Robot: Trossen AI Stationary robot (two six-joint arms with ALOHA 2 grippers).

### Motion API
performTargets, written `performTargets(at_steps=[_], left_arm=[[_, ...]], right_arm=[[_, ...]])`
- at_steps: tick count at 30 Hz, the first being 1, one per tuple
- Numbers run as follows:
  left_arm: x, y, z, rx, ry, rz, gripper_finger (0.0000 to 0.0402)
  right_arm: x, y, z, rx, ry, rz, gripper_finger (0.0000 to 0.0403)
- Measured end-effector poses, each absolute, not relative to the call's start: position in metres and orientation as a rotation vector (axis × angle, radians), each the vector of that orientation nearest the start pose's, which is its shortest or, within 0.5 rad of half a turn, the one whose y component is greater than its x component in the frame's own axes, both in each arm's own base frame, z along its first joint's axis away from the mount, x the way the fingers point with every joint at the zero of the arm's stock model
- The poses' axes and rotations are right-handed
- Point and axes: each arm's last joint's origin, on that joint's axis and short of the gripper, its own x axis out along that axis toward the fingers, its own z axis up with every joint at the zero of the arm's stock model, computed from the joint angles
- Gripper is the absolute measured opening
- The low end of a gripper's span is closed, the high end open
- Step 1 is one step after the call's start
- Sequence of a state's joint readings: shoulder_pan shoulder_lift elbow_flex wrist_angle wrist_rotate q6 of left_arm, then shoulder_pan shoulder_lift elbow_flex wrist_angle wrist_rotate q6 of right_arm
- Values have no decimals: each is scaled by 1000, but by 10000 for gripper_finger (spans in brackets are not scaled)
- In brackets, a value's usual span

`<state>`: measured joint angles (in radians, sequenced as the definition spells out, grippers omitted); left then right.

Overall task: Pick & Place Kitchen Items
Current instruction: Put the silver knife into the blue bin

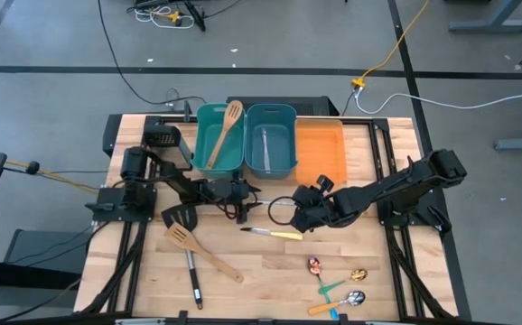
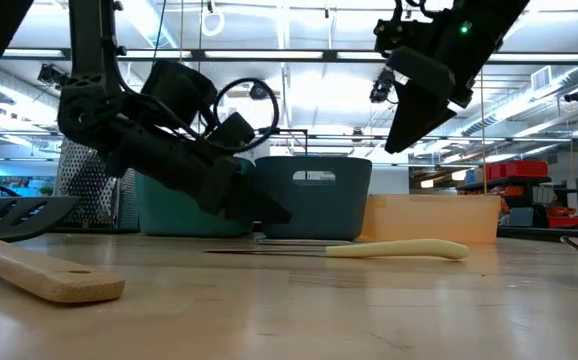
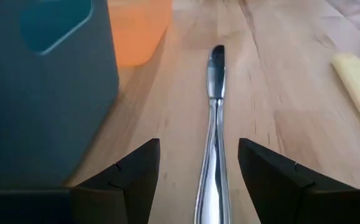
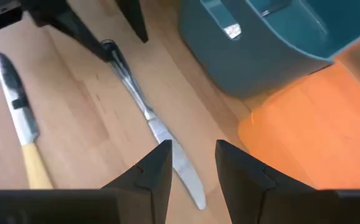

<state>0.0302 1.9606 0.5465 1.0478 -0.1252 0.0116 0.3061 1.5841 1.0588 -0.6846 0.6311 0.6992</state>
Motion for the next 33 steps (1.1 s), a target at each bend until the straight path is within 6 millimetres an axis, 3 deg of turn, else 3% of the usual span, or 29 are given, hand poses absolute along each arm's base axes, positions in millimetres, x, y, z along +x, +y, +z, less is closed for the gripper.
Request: performTargets(at_steps=[7, 33], left_arm=[[307, 20, 79, -15, 375, 114, 222], [308, 15, 77, -14, 397, 128, 222]], right_arm=[[287, 81, 211, 61, 903, -611, 132], [288, 83, 212, 73, 881, -609, 132]])
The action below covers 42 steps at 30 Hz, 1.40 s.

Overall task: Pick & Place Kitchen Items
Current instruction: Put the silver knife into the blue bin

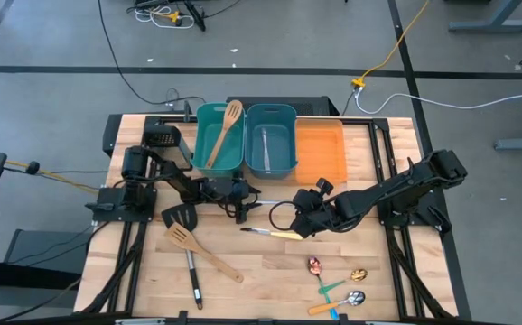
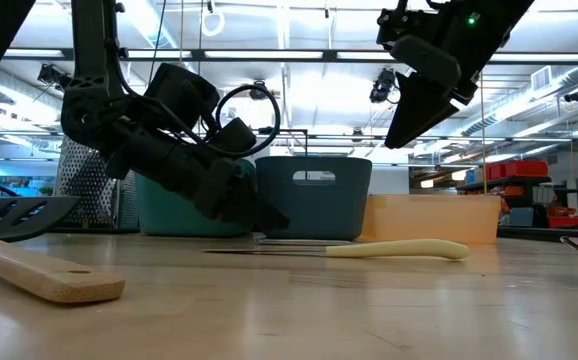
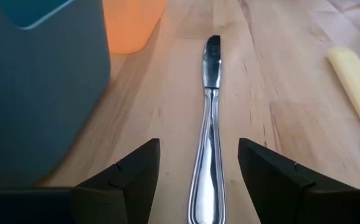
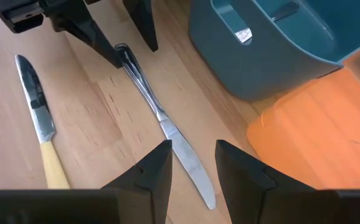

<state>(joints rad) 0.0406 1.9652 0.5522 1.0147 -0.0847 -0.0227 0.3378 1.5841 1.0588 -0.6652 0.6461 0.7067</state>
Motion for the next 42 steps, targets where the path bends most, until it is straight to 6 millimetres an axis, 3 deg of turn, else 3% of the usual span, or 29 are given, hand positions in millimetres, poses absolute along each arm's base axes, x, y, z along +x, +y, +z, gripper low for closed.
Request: performTargets(at_steps=[8, 13, 19, 33, 42], left_arm=[[308, 15, 76, -14, 400, 129, 222], [314, 15, 62, -33, 423, 131, 222], [322, 14, 57, -31, 415, 133, 222], [322, 14, 39, -57, 410, 133, 222], [322, 13, 38, -68, 405, 126, 207]], right_arm=[[289, 83, 213, 76, 869, -603, 132], [291, 84, 213, 79, 858, -595, 132], [290, 87, 213, 82, 861, -579, 132], [290, 89, 213, 82, 860, -573, 132], [289, 89, 213, 87, 869, -563, 132]])
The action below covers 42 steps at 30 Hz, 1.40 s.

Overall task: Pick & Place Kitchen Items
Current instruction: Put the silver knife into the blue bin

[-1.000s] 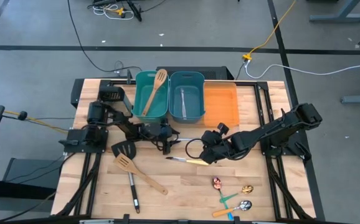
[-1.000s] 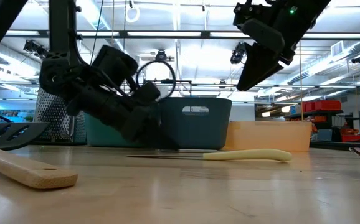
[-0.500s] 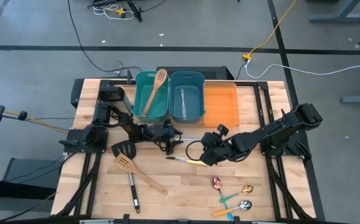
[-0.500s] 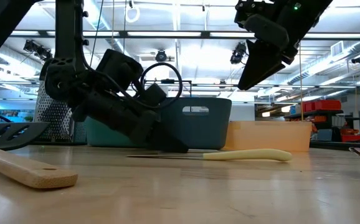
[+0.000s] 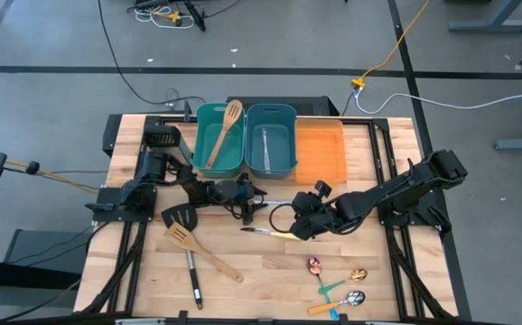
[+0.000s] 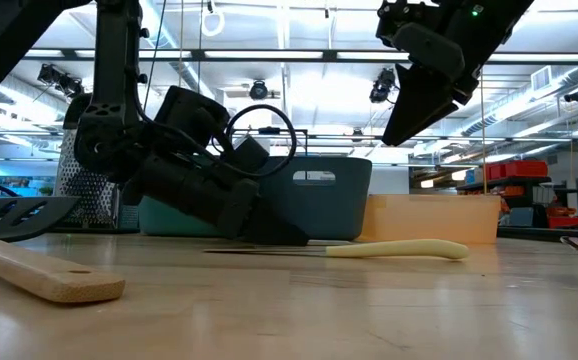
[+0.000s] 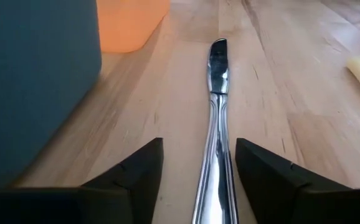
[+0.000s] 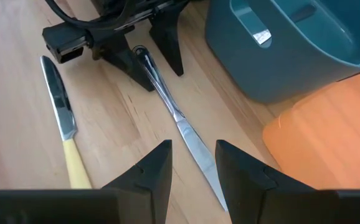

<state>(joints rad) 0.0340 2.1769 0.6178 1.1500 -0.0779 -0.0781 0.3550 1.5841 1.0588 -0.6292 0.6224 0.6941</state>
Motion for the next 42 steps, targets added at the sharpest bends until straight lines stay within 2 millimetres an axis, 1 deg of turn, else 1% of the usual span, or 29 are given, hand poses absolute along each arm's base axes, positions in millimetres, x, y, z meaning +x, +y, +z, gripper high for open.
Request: performTargets(at_steps=[5, 10, 11, 26, 30, 37, 42], left_arm=[[322, 8, 37, -55, 409, 122, 155], [321, 5, 36, -51, 421, 117, 77], [321, 5, 36, -52, 425, 113, 70], [321, 4, 36, -70, 429, 94, 70], [321, 4, 36, -71, 425, 94, 70], [321, 4, 36, -77, 424, 90, 70], [321, 3, 37, -83, 416, 74, 70]], right_arm=[[289, 89, 213, 85, 871, -560, 132], [289, 89, 213, 79, 873, -557, 132], [289, 89, 213, 79, 873, -558, 132], [290, 87, 213, 45, 884, -546, 132], [292, 82, 213, 58, 893, -552, 132], [296, 67, 212, 90, 939, -534, 132], [298, 63, 211, 90, 955, -511, 132]])
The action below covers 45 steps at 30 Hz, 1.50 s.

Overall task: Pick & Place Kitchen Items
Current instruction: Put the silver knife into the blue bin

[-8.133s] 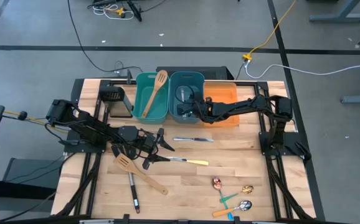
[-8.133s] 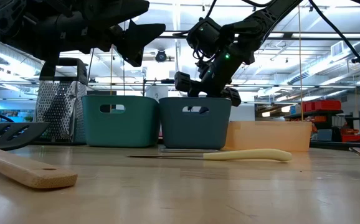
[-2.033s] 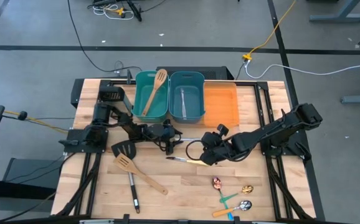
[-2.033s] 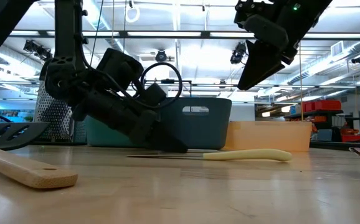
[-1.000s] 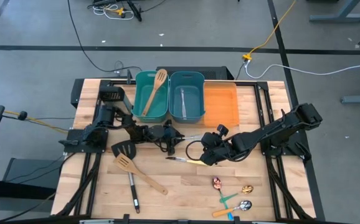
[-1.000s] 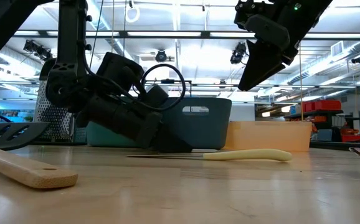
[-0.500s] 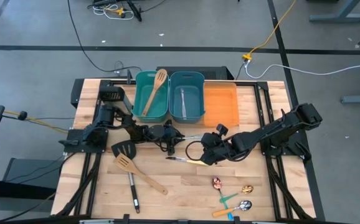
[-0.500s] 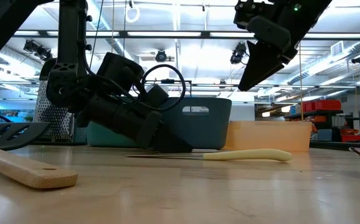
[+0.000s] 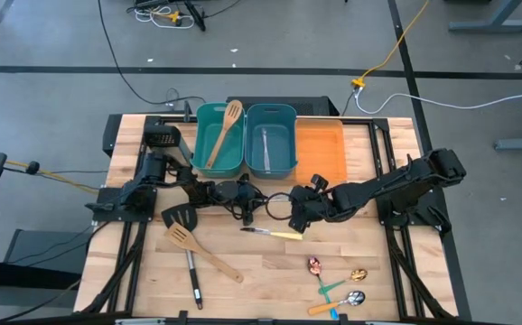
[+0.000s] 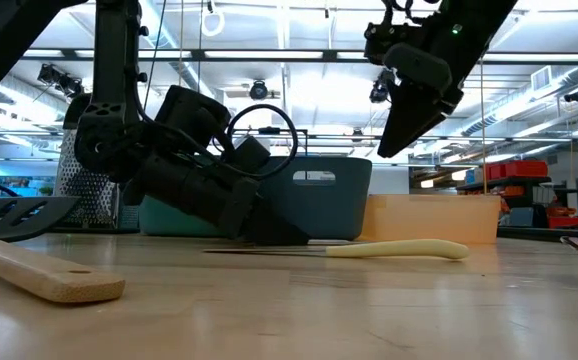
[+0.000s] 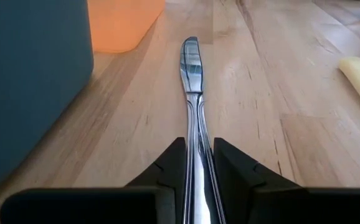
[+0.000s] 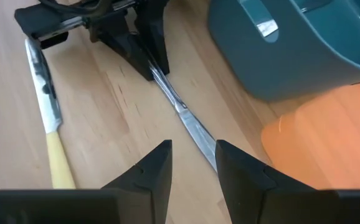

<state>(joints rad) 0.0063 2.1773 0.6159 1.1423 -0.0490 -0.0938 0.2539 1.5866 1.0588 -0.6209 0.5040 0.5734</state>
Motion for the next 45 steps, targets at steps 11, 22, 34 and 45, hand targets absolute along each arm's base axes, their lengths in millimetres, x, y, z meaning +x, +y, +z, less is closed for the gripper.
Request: performTargets(at_steps=[11, 22, 34, 45], left_arm=[[321, 3, 37, -88, 415, 66, 70], [321, 2, 37, -101, 403, 32, 70], [321, 2, 38, -103, 402, 25, 70], [322, 1, 39, -115, 389, 17, 70]], right_arm=[[307, 64, 184, -6, 1065, -467, 132], [314, 54, 176, -35, 1104, -416, 132], [306, 41, 154, -8, 1149, -364, 132], [296, 31, 134, 35, 1140, -370, 132]])
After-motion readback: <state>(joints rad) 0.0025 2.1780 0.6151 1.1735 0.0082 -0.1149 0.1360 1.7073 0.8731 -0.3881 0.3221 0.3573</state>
